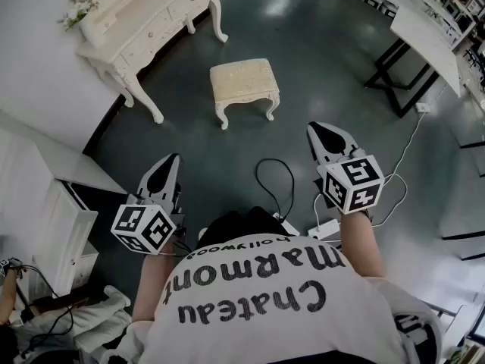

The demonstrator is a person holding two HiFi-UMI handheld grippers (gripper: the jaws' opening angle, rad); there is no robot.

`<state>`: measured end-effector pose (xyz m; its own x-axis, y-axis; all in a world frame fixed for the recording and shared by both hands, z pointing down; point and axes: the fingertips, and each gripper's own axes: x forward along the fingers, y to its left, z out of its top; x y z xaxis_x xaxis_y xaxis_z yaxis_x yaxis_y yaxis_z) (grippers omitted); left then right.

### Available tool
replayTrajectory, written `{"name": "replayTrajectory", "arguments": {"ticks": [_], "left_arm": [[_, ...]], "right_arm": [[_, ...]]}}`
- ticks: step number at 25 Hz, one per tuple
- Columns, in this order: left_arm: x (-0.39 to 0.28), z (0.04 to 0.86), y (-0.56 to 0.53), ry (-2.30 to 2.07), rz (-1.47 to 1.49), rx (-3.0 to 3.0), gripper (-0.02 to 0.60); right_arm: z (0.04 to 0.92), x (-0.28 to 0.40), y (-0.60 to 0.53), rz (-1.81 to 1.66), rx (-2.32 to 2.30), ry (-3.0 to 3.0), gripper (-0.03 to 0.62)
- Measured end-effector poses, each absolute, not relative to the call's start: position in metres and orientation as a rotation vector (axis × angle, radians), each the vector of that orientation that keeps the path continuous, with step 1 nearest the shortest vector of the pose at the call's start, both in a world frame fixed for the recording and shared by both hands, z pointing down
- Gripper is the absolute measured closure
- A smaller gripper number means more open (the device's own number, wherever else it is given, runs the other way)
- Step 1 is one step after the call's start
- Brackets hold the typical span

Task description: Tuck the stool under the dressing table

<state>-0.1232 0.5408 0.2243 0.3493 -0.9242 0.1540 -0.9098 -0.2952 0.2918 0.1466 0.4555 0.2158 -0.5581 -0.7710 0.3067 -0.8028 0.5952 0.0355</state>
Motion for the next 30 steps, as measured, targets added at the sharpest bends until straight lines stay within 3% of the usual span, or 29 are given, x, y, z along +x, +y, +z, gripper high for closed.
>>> {"name": "replayTrajectory", "arguments": {"ticks": [17, 30], "left_arm": [[-0.133, 0.252, 0.521, -1.62, -0.038, 2.229, 0.56], [-0.168, 0.243, 0.368, -1.485, -0.074, 2.288, 0.56]], "right_arm": [[0.243, 0.151, 0.436, 0.28, 1.302, -2.518, 0.569], [0.24, 0.096, 0.319, 0.346, 1.309, -2.461, 0.569]]}}
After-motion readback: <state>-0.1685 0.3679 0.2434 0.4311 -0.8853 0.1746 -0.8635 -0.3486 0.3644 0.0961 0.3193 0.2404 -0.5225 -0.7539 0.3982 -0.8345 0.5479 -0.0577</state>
